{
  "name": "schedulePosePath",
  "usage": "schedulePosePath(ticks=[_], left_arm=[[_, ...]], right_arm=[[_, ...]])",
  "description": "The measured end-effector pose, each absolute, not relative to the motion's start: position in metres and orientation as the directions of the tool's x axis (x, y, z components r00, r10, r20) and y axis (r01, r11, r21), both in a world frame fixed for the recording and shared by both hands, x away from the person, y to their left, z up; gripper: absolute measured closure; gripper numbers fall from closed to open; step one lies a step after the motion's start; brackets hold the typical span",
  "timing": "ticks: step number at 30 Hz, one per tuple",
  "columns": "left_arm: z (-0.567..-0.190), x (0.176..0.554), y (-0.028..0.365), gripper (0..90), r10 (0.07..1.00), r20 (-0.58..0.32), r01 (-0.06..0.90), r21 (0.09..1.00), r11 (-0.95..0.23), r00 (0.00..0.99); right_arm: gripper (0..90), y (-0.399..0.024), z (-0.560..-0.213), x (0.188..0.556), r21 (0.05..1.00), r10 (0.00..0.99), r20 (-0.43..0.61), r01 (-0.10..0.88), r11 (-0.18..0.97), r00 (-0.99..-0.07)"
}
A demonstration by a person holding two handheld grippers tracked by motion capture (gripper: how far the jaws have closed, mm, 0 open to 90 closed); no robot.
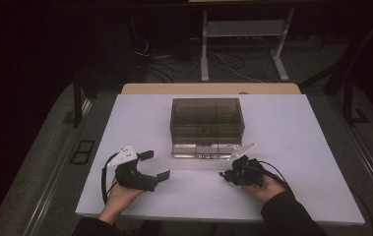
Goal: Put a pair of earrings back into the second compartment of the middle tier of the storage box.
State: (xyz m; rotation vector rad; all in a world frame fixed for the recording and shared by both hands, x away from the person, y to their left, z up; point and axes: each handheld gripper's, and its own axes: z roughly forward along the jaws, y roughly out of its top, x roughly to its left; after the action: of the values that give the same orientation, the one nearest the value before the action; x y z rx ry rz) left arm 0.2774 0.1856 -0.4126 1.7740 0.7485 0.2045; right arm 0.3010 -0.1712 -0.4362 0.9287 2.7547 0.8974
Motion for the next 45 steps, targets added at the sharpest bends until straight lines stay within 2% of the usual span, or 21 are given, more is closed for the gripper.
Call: schedulePosePath(ticks=[19,45], left_arm=[[-0.413,0.278,0.185,0.0,0.576,-0.228,0.383,0.909,-0.162,0.785],[-0.414,0.278,0.184,0.0,0.576,-0.234,0.389,0.907,-0.161,0.784]], right_arm=[[79.4,-0.179,-0.429,0.304,0.542,0.571,0.171,0.561,0.626,-0.803],[79.3,-0.184,-0.376,0.316,0.575,0.539,0.17,0.527,0.626,-0.825]])
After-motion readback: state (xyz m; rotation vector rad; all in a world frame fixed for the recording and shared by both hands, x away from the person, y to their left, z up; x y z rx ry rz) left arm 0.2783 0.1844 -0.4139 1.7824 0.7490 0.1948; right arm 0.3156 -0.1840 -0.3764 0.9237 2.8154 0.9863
